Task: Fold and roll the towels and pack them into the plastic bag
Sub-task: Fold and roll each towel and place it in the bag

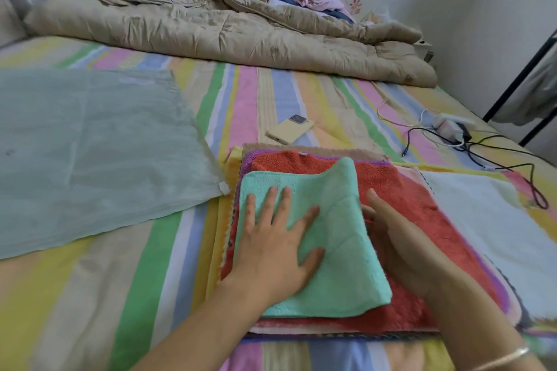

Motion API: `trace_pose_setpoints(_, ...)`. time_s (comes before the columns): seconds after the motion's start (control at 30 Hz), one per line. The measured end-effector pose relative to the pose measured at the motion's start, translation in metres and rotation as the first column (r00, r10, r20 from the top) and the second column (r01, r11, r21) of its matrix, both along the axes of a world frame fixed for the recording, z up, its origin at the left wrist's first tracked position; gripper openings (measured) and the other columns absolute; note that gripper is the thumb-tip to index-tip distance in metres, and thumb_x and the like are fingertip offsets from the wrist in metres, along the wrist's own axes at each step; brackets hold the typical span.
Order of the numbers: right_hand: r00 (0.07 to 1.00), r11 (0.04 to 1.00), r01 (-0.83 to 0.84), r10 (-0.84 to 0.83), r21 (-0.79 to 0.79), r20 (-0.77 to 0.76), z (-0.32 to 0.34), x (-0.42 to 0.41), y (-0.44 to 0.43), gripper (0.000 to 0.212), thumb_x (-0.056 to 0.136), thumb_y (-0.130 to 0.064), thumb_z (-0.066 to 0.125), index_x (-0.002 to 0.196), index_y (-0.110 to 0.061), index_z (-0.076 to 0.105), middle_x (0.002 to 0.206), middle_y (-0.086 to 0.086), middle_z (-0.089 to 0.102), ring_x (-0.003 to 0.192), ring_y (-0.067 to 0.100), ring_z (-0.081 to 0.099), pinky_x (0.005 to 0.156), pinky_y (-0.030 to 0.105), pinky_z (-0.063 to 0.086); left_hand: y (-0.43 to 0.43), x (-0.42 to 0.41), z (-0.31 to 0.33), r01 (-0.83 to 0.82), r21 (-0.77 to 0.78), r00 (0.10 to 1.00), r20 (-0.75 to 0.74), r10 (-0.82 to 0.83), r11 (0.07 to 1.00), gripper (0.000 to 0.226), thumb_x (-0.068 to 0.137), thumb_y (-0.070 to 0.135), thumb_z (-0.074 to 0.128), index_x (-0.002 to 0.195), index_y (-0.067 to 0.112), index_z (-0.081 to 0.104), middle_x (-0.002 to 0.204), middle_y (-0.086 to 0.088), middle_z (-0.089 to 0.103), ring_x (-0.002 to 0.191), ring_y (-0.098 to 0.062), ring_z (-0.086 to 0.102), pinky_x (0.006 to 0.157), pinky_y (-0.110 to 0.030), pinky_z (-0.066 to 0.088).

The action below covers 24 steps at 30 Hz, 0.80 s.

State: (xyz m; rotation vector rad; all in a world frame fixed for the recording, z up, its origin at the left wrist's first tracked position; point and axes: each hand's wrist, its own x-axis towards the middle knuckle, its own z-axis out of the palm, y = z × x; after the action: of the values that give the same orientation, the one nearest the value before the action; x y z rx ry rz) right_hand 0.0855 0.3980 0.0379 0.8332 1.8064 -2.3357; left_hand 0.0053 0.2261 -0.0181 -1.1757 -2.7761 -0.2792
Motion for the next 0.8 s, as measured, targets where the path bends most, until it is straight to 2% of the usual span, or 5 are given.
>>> trace_pose_setpoints(0.13,0.966,0.903,0.018,0.096,0.429,-0.241,-0.005,-0.006,-0.028,0.029,0.095,-0.034,0.049,0.111,-0.022,0.07,0.082,-0.002,0.063,0.078,0.017,0.055,0.071,0.023,0.044,-0.002,-0.012,0.003,-0.004,0.294,0.957,0.278,-0.081,0.956,0.065,0.089,0.06,0.013,0.148,0.039,0.029,0.161,0.001,0.019,0.15,-0.018,0.003,0.12,-0.046,-0.004)
trace_pose_setpoints(0.23,0.932,0.503,0.14,0.224,0.853,-0.285,-0.009,-0.014,-0.047,0.027,0.094,-0.037,0.046,0.116,-0.039,0.062,0.116,-0.018,0.058,0.114,0.004,0.045,0.098,0.01,0.027,-0.006,-0.036,0.024,-0.583,0.596,0.487,0.801,-0.349,0.552,0.036,0.103,0.037,0.034,0.121,0.029,0.063,0.139,0.002,0.055,0.12,-0.007,0.057,0.102,-0.03,0.043)
trace_pose_setpoints(0.3,0.938,0.474,0.065,0.272,0.878,-0.216,-0.01,-0.024,-0.064,0.035,0.099,-0.034,0.042,0.133,-0.03,0.051,0.147,-0.011,0.036,0.139,0.006,0.02,0.112,0.015,0.009,-0.014,-0.042,0.027,-0.757,0.553,0.307,0.772,-0.557,0.349,0.04,0.104,0.04,0.03,0.119,0.022,0.062,0.13,0.0,0.063,0.106,-0.005,0.065,0.087,-0.022,0.049)
trace_pose_setpoints(0.5,0.932,0.043,-0.173,0.331,0.984,0.149,-0.02,-0.043,-0.112,0.093,0.07,-0.056,-0.014,0.153,-0.021,0.01,0.16,-0.006,-0.008,0.144,0.01,-0.02,0.117,0.031,-0.014,-0.031,-0.032,0.02,-0.852,0.521,0.337,0.612,-0.715,0.045,0.051,0.103,0.043,0.02,0.136,0.015,0.048,0.139,-0.001,0.056,0.127,-0.016,0.052,0.107,-0.033,0.039)
trace_pose_setpoints(0.8,0.899,-0.159,-0.195,0.366,0.968,0.241,-0.027,-0.045,-0.125,0.079,0.084,-0.046,0.001,0.149,-0.011,0.027,0.158,0.003,0.019,0.148,0.02,0.006,0.116,0.039,-0.01,-0.038,-0.045,0.014,-0.919,0.394,0.273,0.657,-0.703,0.011,0.035,0.101,0.017,0.044,0.135,0.012,0.048,0.122,-0.011,0.066,0.107,-0.017,0.066,0.092,-0.031,0.053)
